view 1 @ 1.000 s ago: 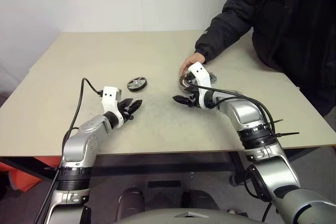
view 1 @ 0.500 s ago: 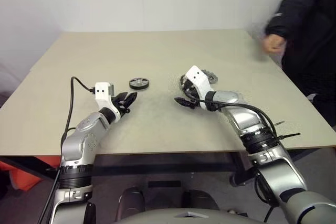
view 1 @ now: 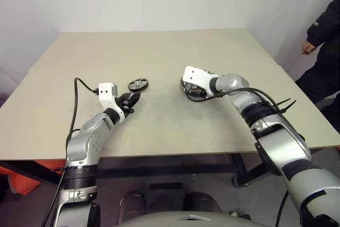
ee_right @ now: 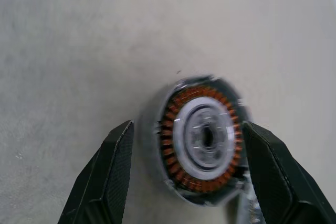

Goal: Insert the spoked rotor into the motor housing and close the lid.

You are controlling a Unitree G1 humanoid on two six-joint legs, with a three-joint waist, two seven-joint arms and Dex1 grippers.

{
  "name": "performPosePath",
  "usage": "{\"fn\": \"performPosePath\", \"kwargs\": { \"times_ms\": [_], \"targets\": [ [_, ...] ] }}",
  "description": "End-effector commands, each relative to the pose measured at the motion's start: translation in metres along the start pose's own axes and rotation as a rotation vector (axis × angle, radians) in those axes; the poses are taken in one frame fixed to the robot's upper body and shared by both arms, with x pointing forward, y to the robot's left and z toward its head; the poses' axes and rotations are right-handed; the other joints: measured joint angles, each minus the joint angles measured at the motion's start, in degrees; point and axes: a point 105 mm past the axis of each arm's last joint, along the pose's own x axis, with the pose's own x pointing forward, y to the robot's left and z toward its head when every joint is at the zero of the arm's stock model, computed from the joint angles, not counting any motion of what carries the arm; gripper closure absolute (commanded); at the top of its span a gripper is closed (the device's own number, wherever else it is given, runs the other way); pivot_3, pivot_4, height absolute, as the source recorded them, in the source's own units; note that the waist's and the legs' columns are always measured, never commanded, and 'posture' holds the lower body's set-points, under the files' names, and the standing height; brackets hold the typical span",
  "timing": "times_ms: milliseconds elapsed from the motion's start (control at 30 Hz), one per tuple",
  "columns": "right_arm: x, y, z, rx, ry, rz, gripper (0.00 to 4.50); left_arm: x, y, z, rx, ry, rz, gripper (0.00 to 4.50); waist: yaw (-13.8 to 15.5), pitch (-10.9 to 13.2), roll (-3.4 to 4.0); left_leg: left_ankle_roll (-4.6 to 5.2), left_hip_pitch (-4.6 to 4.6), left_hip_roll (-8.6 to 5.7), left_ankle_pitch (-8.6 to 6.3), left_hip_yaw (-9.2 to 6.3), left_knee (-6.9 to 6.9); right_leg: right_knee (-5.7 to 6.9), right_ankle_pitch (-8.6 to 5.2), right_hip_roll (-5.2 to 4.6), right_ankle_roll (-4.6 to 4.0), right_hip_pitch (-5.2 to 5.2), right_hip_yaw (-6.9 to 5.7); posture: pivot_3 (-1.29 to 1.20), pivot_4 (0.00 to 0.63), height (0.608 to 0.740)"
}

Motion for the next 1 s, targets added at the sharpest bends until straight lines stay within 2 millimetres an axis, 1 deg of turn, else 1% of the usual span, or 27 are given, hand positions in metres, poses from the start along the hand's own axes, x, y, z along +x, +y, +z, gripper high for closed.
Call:
{"fn": "performPosePath", "kwargs": {
  "times_ms": [33,133,400,433,467,500,600,700,933,1000],
  "targets": [
    [0.001,-0.011,0.006,-0.063,0.005,-0.014,0.84,-0.004,-0.001,0.012,0.025,-0.052,0.005,2.08,0.0,0.0,0.01,0.0,-0.04,0.0,0.0,0.0,0.0,0.01,0.0,0.0,-0.01,-0.05,0.0,0.0,0.0,0.74],
    [0.003,-0.01,0.003,-0.058,0.025,-0.002,0.84,-0.007,0.001,0.011,0.025,-0.054,0.018,2.08,0.0,0.0,0.01,0.03,-0.19,0.01,-0.02,0.0,0.04,0.02,0.01,0.0,-0.03,-0.16,-0.01,0.0,0.0,0.74],
    [0.001,-0.016,-0.005,-0.054,0.069,-0.017,0.84,-0.009,0.003,0.011,0.029,-0.056,0.03,2.08,0.0,0.0,0.01,0.06,-0.2,0.05,-0.04,-0.01,0.28,0.12,0.01,0.0,-0.03,-0.14,-0.03,0.0,0.0,0.74],
    [0.001,-0.016,-0.006,-0.049,0.071,-0.013,1.22,-0.009,0.003,0.011,0.029,-0.056,0.031,2.08,0.0,0.0,0.01,0.07,-0.2,0.05,-0.04,-0.01,0.31,0.13,0.01,0.0,-0.03,-0.12,-0.03,0.0,0.0,0.74],
    [0.001,-0.015,-0.007,-0.044,0.075,-0.01,1.44,-0.009,0.003,0.011,0.03,-0.056,0.031,2.08,0.0,0.0,0.02,0.08,-0.19,0.05,-0.05,-0.01,0.35,0.14,0.01,0.0,-0.03,-0.11,-0.03,0.0,0.0,0.74],
    [0.001,-0.015,-0.009,-0.042,0.079,-0.01,1.77,-0.009,0.003,0.011,0.031,-0.056,0.031,2.08,0.0,0.0,0.02,0.09,-0.2,0.05,-0.06,-0.01,0.37,0.15,0.01,0.0,-0.03,-0.11,-0.03,0.0,0.0,0.74],
    [0.0,-0.016,-0.01,-0.044,0.083,-0.015,2.83,-0.009,0.003,0.011,0.032,-0.054,0.032,2.08,0.0,0.0,0.02,0.12,-0.19,0.07,-0.08,-0.01,0.43,0.18,0.02,0.0,-0.03,-0.09,-0.03,0.0,0.0,0.74],
    [0.0,-0.016,-0.009,-0.046,0.079,-0.015,3.67,-0.01,0.002,0.01,0.033,-0.049,0.03,2.08,0.0,0.0,0.03,0.13,-0.21,0.08,-0.09,-0.02,0.56,0.25,0.02,0.0,-0.03,-0.08,-0.04,0.0,0.0,0.74],
    [0.001,-0.016,-0.007,-0.031,0.07,-0.018,3.67,-0.009,0.002,0.01,0.034,-0.045,0.029,2.08,0.0,0.0,0.04,0.18,-0.24,0.08,-0.12,-0.03,0.69,0.3,0.02,0.0,-0.02,-0.07,-0.04,0.0,0.0,0.74],
    [0.001,-0.017,-0.006,-0.028,0.069,-0.018,4.06,-0.009,0.002,0.01,0.035,-0.044,0.029,2.08,0.0,0.0,0.04,0.2,-0.25,0.08,-0.13,-0.03,0.69,0.31,0.02,0.0,-0.02,-0.08,-0.04,0.0,0.0,0.74]
  ]
}}
